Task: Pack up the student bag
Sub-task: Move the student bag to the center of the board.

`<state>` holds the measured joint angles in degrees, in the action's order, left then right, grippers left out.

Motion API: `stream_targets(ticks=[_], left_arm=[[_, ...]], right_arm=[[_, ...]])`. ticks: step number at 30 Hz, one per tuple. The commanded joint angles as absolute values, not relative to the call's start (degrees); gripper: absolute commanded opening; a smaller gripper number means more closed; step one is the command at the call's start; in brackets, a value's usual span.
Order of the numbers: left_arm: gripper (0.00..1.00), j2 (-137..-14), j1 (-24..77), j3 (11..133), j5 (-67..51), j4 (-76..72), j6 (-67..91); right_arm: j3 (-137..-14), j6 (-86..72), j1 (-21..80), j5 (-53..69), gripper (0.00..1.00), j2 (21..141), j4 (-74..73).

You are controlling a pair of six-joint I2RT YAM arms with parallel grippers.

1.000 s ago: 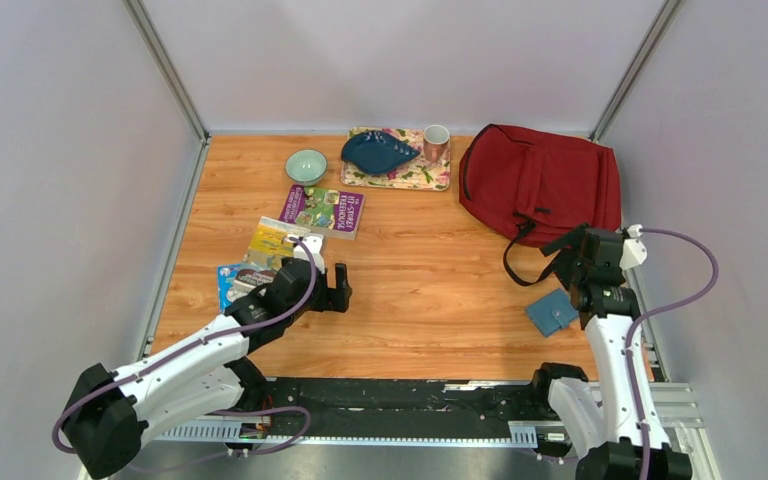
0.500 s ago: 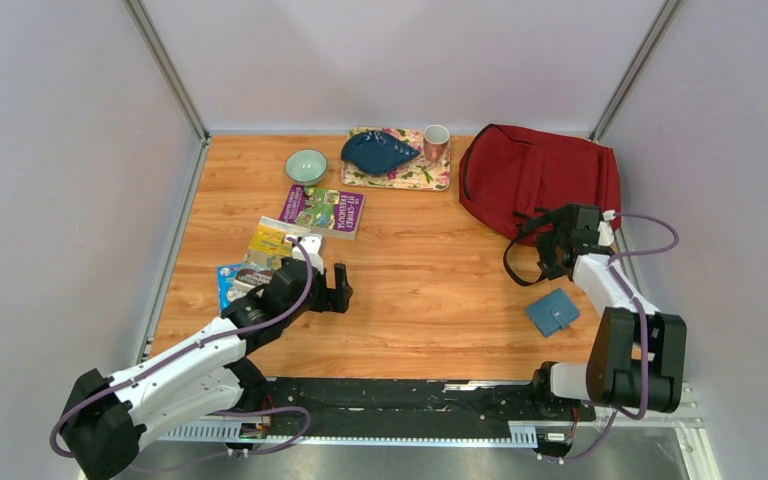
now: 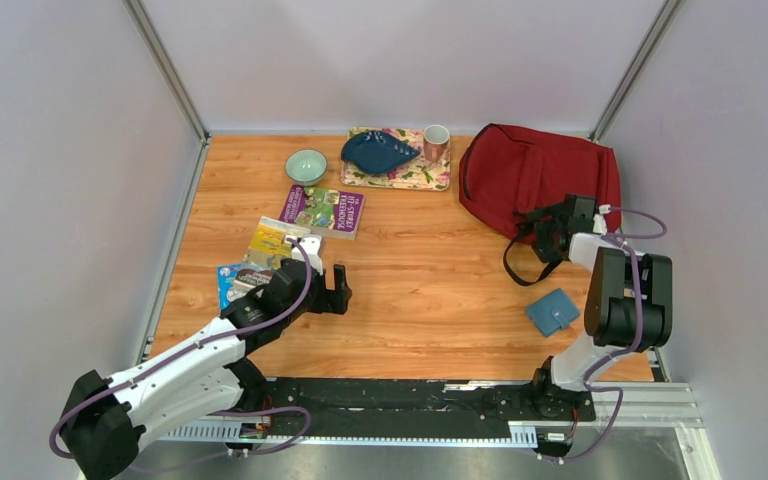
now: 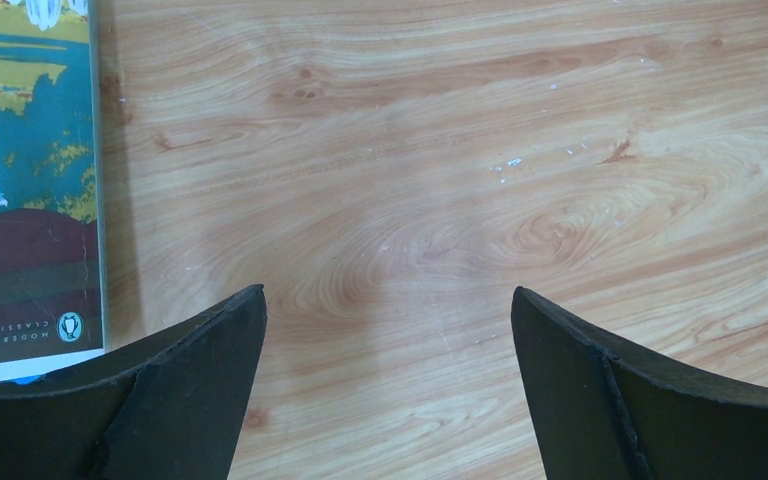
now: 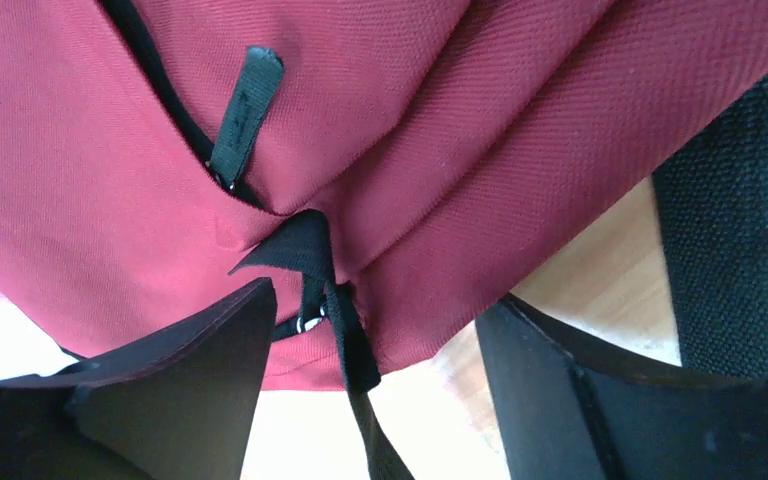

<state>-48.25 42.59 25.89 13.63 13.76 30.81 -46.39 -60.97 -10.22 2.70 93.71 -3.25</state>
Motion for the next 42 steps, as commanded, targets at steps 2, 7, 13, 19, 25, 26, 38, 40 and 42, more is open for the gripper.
stream_targets(ticks=[2,7,13,19,25,26,38,40,42], left_arm=[[0.99,-47.6,42.3,28.6,13.4,14.3,31.8],[0.99,-47.9,42.3,28.8,13.1,14.5,32.4],[0.99,-48.8,42.3,31.3,13.0,15.3,32.7],[0.99,-52.9,41.9,39.4,13.7,18.4,33.9],[0.99,-57.9,41.7,49.5,14.2,27.2,37.4],[0.99,-57.5,41.7,47.5,13.2,26.4,37.7],[0.99,-49.0,41.7,37.1,4.3,12.7,44.4],[0.99,-49.4,41.6,37.5,3.3,11.5,44.2],[0.99,-50.5,41.7,38.3,2.9,9.1,44.5]], right_arm=[[-46.8,-60.2,-11.1,4.2,0.71,98.0,-0.5],[-46.6,-58.8,-13.0,6.8,0.21,96.9,1.4],[-52.4,-54.4,-15.5,10.6,0.0,90.6,-4.6],[-66.9,-46.4,-16.9,18.0,0.0,84.4,-21.1],[-74.1,-42.6,-16.5,31.3,0.0,77.9,-35.4],[-73.5,-40.6,-16.3,30.4,0.0,76.1,-37.2],[-56.8,-30.6,-15.7,35.9,0.0,52.8,-44.0],[-57.0,-28.0,-14.0,36.7,0.0,52.9,-45.1],[-57.0,-27.0,-11.6,36.2,0.0,52.9,-46.2]])
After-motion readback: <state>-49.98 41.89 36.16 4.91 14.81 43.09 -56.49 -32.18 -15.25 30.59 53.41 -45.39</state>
